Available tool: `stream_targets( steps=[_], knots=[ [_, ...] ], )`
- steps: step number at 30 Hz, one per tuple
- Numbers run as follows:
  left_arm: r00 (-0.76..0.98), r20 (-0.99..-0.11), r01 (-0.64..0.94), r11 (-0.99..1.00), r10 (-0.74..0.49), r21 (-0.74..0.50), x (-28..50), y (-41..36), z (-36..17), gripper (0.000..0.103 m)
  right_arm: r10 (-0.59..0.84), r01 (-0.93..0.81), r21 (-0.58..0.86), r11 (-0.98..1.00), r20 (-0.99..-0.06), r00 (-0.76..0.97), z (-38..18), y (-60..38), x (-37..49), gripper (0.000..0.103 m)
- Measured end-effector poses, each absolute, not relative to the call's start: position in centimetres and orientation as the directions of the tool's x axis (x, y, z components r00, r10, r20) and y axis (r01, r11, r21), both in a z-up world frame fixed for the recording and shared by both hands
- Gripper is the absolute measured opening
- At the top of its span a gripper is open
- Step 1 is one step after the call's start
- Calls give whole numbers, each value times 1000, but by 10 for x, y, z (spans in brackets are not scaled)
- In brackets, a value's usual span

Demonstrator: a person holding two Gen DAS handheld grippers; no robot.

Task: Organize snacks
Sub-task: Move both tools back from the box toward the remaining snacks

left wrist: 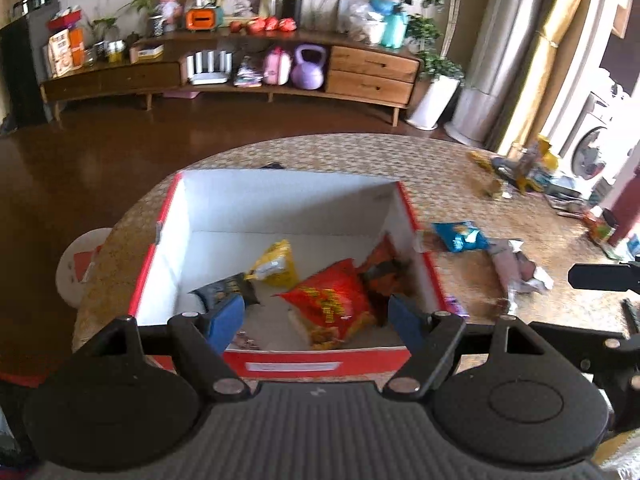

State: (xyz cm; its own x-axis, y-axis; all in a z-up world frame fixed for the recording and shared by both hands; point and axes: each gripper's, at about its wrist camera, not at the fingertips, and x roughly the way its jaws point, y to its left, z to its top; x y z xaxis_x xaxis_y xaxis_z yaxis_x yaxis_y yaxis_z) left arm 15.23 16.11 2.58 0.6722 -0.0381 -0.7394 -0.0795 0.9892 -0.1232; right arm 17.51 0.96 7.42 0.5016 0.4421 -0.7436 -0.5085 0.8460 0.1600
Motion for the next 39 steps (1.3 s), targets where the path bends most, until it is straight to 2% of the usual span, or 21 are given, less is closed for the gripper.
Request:
stream_targets(
  steps=[2, 4, 10, 13, 20, 28, 39],
  knots=[
    [675, -736, -69, 990, -45, -124, 150, 151, 31, 81, 438, -494, 164, 854, -738, 513, 77, -5, 172, 103],
    [682, -729, -55, 990, -57, -130, 149, 140, 35, 90, 429, -478, 163, 863, -737, 522, 78, -22, 170, 103],
    [698, -705, -2, 984, -125, -176, 149, 107, 42, 92, 391, -424, 156, 892, -736, 552, 77, -72, 165, 103],
    [705, -694, 20, 982, -149, -190, 152, 88, 44, 101, 374, -398, 153, 904, -734, 567, 76, -98, 161, 103],
    [734, -650, 99, 977, -199, -187, 160, 38, 42, 102, 312, -312, 141, 940, -726, 612, 75, -160, 158, 103],
    [691, -679, 151, 968, -250, -202, 185, -5, 28, 102, 240, -219, 127, 967, -733, 636, 62, -217, 168, 103],
    [676, -710, 170, 979, -197, -110, 215, -57, -24, 102, 200, -132, 151, 980, -766, 610, 27, -255, 209, 102]
  ],
)
